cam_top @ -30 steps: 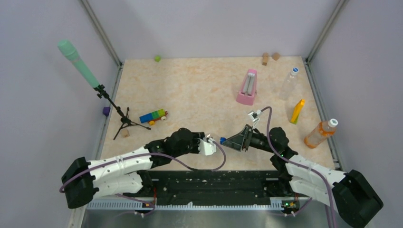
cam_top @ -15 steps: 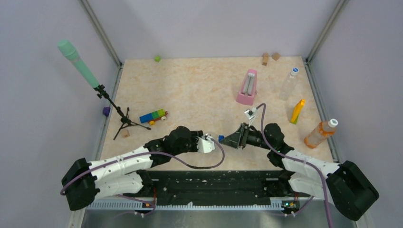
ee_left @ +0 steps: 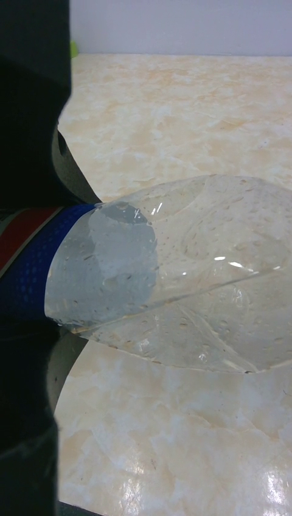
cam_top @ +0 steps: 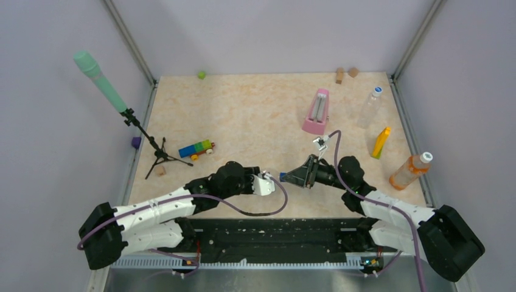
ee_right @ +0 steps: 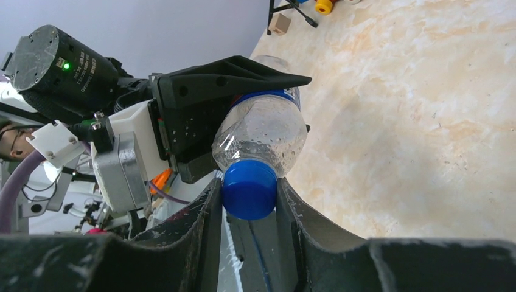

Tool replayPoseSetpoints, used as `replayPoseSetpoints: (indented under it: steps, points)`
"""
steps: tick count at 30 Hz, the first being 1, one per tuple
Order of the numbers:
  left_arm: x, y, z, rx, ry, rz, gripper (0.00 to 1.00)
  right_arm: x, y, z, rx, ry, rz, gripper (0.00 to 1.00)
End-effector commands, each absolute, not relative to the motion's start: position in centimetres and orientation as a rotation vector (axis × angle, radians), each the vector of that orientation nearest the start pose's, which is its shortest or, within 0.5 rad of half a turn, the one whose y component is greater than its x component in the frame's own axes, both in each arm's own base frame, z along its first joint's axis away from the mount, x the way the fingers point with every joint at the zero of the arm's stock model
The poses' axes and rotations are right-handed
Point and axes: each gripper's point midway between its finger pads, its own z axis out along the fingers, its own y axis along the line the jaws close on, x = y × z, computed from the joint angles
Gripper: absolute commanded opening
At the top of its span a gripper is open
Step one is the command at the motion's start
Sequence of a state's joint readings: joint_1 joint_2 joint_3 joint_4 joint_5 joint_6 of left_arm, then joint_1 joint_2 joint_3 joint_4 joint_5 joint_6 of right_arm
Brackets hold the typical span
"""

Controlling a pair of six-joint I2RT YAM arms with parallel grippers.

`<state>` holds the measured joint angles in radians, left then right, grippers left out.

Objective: Unscrew the bottle caps
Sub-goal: Unscrew the bottle cap from the plastic bottle.

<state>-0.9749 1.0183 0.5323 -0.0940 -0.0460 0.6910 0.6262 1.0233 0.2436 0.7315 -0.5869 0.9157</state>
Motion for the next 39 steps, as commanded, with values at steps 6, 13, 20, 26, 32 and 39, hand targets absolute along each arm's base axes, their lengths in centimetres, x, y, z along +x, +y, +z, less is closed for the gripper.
replayPoseSetpoints:
  steps: [6, 13, 20, 26, 32, 39]
  points:
    - [20.1, -26.4, 14.1, 1.476, 1.439, -0.468, 0.00, 18.0, 28.3, 20.4, -0.615, 1.674, 1.388, 0.00]
    - [19.3, -27.2, 15.2, 1.493, 1.430, -0.703, 0.00, 18.5, 28.2, 20.5, -0.961, 1.379, 1.124, 0.00]
    - [19.6, -26.9, 15.5, 1.519, 1.502, -0.848, 0.00, 19.0, 29.5, 17.3, -1.370, 1.213, 0.975, 0.00]
    - [20.0, -26.6, 15.5, 1.532, 1.551, -0.873, 0.00, 20.0, 30.1, 16.5, -1.377, 1.111, 0.902, 0.00]
    - [19.1, -27.0, 16.4, 1.504, 1.566, -1.009, 0.00, 18.4, 29.1, 16.9, -1.432, 0.919, 0.750, 0.00]
    - [20.0, -26.7, 15.9, 1.474, 1.672, -1.024, 0.00, 20.2, 27.5, 18.8, -1.311, 0.953, 0.594, 0.13]
